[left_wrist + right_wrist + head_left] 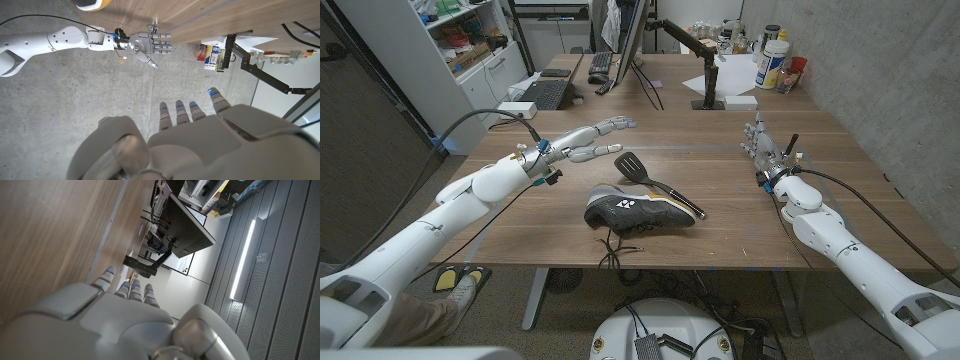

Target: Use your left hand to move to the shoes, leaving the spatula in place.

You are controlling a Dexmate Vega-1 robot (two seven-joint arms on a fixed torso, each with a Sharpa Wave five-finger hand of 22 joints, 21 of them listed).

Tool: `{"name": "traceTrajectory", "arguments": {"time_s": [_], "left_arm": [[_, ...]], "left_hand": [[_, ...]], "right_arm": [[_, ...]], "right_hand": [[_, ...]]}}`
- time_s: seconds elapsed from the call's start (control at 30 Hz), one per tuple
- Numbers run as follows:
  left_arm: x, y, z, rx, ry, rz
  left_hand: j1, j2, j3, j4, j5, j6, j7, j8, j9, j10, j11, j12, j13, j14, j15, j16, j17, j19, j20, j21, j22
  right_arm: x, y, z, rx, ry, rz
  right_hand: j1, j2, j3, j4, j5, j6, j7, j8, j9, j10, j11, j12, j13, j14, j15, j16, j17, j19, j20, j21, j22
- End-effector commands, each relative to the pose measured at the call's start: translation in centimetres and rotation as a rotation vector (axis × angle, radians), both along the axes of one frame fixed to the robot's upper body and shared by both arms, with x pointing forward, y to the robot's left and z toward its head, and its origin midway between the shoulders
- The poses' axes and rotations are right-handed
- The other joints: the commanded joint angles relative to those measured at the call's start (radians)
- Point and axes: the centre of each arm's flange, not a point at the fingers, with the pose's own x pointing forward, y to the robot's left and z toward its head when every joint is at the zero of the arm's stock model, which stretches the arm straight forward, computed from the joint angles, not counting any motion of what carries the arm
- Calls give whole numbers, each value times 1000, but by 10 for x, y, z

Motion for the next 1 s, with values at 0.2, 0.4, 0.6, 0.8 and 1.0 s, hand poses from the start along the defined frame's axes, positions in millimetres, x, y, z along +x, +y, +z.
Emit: {"name": "traceTrajectory", "arguments": {"time_s": [0.2,0.4,0.6,0.8,1.0], "left_arm": [[-6,-12,2,69,-66,-34],[-9,-12,3,79,-93,-32],[-12,-12,2,109,-126,-27],[-15,-13,1,122,-148,-42],[-15,-13,0,131,-167,-53]], "left_hand": [[1,-10,-7,-1,4,1,-12,-3,4,-2,-10,-4,1,-7,-7,-3,1,5,-5,5,3],[3,-10,-7,-2,5,-2,-12,-4,4,-2,-8,-4,1,-9,-8,-4,1,5,-6,5,3],[4,-11,-7,-2,6,-1,-12,-3,4,0,-11,-4,1,-9,-8,-4,1,5,-8,5,3],[6,-12,-7,-3,6,-2,-14,-3,4,1,-11,-4,1,-7,-9,-3,1,7,-9,5,2],[7,-12,-8,-4,7,-5,-20,-4,4,1,-13,-4,1,-7,-14,-3,1,11,-14,5,2]], "right_arm": [[-1,-3,-1,12,0,-8],[-1,-3,-1,10,-4,-9],[-1,-4,0,16,-4,-9],[0,-3,-1,14,2,-9],[0,-3,-2,16,1,-18]], "right_hand": [[10,0,-6,1,5,-4,3,4,4,2,6,-1,3,-6,1,1,0,-5,4,4,3],[10,0,-6,1,5,-5,3,4,4,2,8,0,3,-6,2,1,0,-5,4,4,3],[11,0,-7,1,5,-5,3,4,4,2,7,0,3,-7,2,1,0,-4,4,4,3],[11,1,-8,1,5,-4,3,4,4,2,7,0,3,-7,2,2,0,-5,4,4,3],[11,2,-8,1,5,-5,4,4,4,-2,6,-1,3,-17,0,-2,0,-6,2,4,3]]}}
